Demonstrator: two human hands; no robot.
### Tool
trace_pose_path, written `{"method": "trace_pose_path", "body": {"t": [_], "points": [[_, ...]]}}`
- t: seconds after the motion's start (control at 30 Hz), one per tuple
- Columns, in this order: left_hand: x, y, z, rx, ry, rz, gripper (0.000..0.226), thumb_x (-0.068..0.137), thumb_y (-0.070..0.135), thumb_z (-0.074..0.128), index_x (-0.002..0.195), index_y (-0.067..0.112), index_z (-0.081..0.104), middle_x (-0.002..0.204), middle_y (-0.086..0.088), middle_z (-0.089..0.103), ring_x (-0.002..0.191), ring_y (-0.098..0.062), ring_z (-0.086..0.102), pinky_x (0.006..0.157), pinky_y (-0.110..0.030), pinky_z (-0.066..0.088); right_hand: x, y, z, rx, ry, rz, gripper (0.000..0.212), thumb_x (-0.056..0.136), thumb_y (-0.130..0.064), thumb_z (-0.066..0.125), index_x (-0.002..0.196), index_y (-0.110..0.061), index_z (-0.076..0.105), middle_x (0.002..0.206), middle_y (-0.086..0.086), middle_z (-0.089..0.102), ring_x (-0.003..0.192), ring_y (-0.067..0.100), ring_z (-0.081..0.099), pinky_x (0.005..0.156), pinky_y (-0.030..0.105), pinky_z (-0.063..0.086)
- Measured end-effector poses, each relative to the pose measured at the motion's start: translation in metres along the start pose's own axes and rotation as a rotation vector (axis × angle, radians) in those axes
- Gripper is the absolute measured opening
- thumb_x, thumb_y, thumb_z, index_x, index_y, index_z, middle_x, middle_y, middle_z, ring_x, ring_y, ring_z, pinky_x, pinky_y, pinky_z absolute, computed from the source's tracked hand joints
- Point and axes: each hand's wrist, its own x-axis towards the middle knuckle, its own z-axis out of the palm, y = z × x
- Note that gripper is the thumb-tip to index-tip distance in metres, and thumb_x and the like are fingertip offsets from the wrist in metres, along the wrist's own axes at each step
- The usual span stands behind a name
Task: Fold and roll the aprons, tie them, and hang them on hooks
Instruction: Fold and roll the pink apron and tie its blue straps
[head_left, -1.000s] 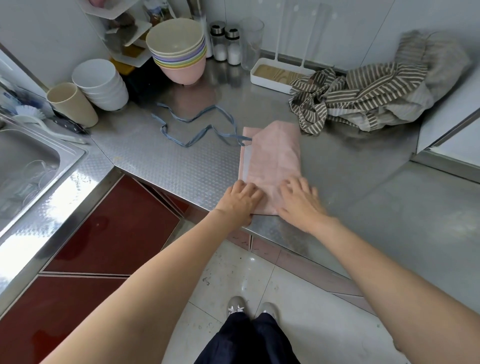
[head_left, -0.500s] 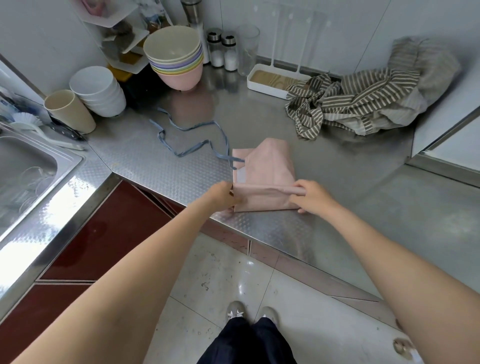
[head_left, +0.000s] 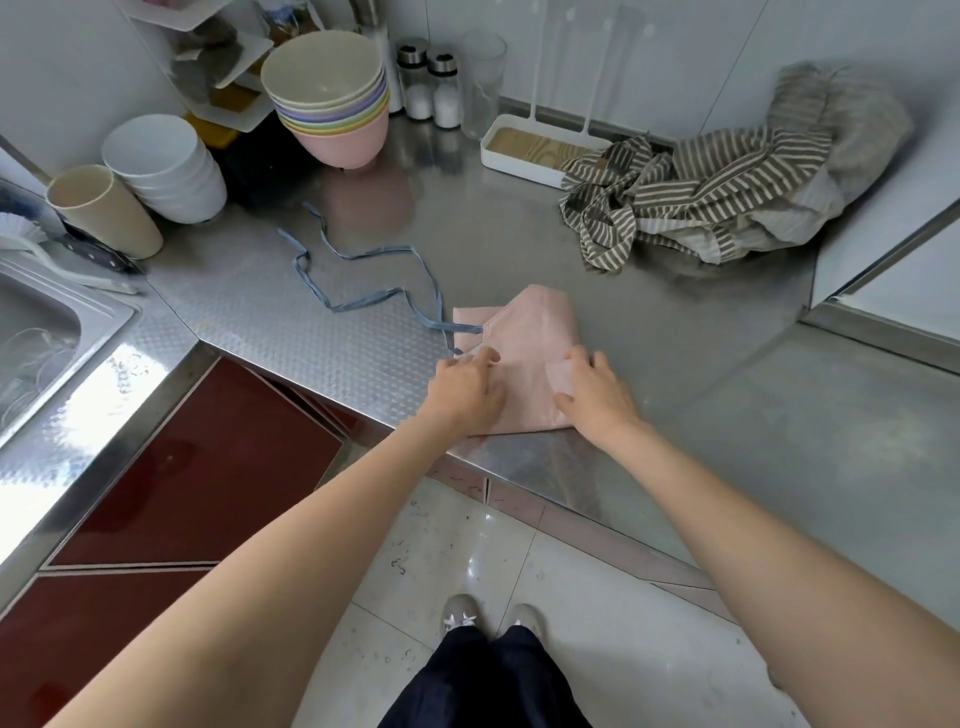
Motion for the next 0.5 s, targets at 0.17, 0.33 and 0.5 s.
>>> {"method": "trace_pose_path", "body": {"t": [0.17, 0.33, 0.5], "points": [[0.022, 0.013, -0.017, -0.209, 0.058, -0.364, 0.03, 0.095, 0.017, 0.041, 0.119, 0.001, 0.048, 0.121, -0.017, 0.056, 0.112, -0.035, 0.052, 0.077, -0.034, 0.037, 0.001, 0.009, -0.006, 0.092, -0.026, -0.023, 0.045, 0.089, -0.022, 0.057, 0.131, -0.015, 0.042, 0.13, 0.015, 0.043, 0.119, 0.034, 0.049, 0.09, 0.039, 0.044], [0.033, 0.02, -0.019, -0.263, -0.013, -0.458, 0.031, 0.091, 0.019, 0.053, 0.117, 0.003, 0.051, 0.12, -0.014, 0.055, 0.113, -0.032, 0.051, 0.088, -0.036, 0.043, -0.002, 0.013, -0.013, 0.263, -0.026, -0.121, 0.03, 0.087, -0.015, 0.059, 0.115, -0.008, 0.052, 0.1, 0.007, 0.041, 0.095, 0.032, 0.054, 0.083, 0.049, 0.049], [0.034, 0.021, -0.024, -0.289, -0.101, -0.444, 0.045, 0.087, 0.025, 0.061, 0.127, 0.008, 0.05, 0.123, -0.011, 0.054, 0.112, -0.028, 0.053, 0.086, -0.032, 0.045, 0.0, 0.02, -0.015, 0.249, -0.006, -0.163, 0.024, 0.088, -0.014, 0.058, 0.11, -0.006, 0.053, 0.105, 0.013, 0.053, 0.1, 0.03, 0.053, 0.073, 0.029, 0.038]]}}
